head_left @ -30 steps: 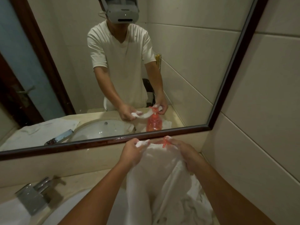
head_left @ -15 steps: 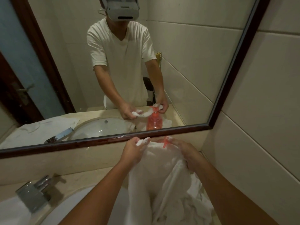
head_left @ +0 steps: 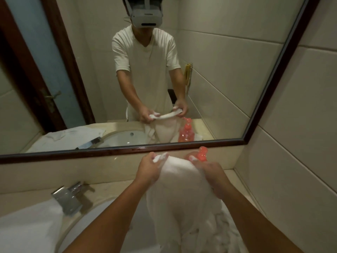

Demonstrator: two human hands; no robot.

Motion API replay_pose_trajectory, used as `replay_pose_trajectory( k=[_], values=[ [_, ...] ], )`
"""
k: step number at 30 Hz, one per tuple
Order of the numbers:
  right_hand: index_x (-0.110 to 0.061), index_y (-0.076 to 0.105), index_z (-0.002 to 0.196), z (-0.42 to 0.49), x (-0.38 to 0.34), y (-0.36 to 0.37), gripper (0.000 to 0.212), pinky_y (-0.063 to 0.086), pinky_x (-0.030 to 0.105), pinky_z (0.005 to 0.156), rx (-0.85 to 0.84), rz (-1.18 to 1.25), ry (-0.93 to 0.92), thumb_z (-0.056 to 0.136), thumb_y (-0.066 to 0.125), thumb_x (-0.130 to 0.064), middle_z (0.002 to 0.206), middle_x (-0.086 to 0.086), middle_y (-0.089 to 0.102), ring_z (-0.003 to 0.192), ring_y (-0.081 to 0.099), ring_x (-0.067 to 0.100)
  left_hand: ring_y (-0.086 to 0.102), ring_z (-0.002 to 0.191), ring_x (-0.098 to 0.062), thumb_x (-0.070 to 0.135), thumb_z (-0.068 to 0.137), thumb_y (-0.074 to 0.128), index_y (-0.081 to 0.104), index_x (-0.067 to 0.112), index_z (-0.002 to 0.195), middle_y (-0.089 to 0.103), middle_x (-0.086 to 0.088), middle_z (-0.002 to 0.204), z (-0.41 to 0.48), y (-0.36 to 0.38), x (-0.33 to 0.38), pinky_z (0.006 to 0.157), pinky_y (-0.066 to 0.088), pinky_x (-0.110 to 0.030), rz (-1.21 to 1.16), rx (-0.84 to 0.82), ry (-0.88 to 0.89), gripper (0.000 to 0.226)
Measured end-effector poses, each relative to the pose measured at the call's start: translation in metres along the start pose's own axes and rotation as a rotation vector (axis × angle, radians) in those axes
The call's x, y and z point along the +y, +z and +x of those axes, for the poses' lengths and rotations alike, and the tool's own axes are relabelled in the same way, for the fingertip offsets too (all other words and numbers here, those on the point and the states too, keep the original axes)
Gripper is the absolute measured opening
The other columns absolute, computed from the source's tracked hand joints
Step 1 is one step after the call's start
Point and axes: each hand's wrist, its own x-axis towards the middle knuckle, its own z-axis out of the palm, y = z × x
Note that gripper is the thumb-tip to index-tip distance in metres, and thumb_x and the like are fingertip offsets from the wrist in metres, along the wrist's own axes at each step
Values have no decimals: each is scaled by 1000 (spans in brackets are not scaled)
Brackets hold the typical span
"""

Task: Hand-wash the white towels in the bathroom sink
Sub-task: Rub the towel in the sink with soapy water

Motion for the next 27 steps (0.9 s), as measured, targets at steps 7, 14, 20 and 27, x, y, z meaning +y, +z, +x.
replay_pose_trajectory(
  k=[7, 14, 20, 27],
  values=[
    [4, 75, 93, -71, -23, 57, 56, 46, 20, 60, -35, -79, -147, 92, 76, -53, 83, 20, 67, 75, 62, 21, 46, 65, -18, 59, 94, 67, 51, 10, 79, 50, 0, 70, -54, -105, -2, 62, 37, -35, 2, 33, 68, 53],
    [-16, 75, 89, -119, -46, 105, 31, 55, 41, 91, -171, -106, -54, 88, 82, -47, 93, 2, 72, 81, 66, 17, 62, 88, -16, 63, 95, 63, 64, 13, 104, 66, -1, 96, -93, -177, -29, 74, 44, -30, 126, 33, 26, 50],
    [-7, 73, 102, -76, 1, 151, 49, 53, 36, 81, -203, -279, 42, 87, 83, -52, 100, 12, 70, 82, 65, 26, 65, 103, -32, 68, 94, 59, 62, 8, 108, 70, -17, 115, -86, -165, -107, 90, 53, -40, 290, 56, -195, 61],
    [-13, 79, 106, 13, 140, 225, 49, 53, 29, 68, -393, -486, 100, 88, 76, -58, 98, 5, 79, 83, 72, 19, 63, 117, -33, 64, 100, 51, 58, 13, 127, 67, -12, 124, -69, -97, -232, 97, 47, -40, 418, 56, -419, 58]
  ],
)
